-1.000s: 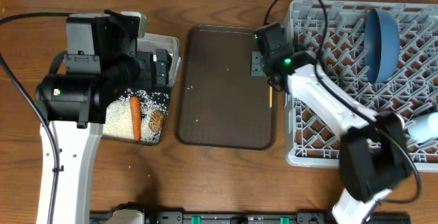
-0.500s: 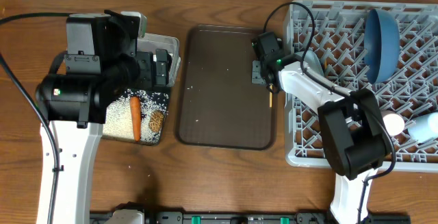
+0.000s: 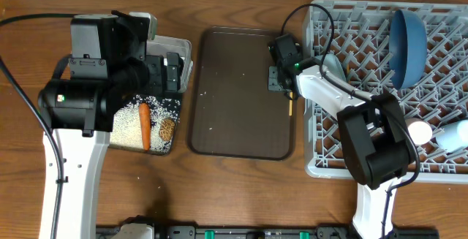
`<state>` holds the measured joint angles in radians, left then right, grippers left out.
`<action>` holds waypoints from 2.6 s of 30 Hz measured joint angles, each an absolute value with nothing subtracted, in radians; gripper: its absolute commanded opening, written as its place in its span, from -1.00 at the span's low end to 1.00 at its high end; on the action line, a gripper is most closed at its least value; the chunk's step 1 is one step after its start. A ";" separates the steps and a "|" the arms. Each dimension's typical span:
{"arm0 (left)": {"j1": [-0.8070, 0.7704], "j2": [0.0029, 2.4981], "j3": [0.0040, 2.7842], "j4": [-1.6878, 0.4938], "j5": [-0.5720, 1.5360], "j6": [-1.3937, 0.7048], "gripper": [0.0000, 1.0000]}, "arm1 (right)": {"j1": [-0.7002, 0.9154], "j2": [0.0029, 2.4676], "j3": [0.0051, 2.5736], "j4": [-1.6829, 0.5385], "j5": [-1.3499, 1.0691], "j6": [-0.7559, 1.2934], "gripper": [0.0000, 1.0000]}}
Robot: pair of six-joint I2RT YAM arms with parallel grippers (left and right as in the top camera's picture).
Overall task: Sort waste into correct bins and load items into the dishwasher rack
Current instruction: 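Grasp second chopstick on brown tray with right gripper, then carry chopstick with right gripper and drop it in rack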
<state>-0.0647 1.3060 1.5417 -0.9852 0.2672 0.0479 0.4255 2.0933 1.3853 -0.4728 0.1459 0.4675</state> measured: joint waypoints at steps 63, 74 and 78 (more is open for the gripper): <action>-0.065 1.306 1.542 -0.986 0.267 0.047 0.96 | 0.248 1.505 1.372 -0.687 0.109 0.318 -0.98; -0.065 1.306 1.542 -0.985 0.268 0.047 0.96 | 0.015 1.554 1.372 -0.775 0.131 0.214 -0.98; -0.065 1.306 1.542 -0.986 0.267 0.047 0.96 | 0.009 1.631 1.372 -0.776 0.131 0.146 -0.98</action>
<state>-0.0647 1.3060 1.5417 -0.9855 0.2672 0.0475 0.0086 1.6314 1.3716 -0.7761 0.1314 0.1463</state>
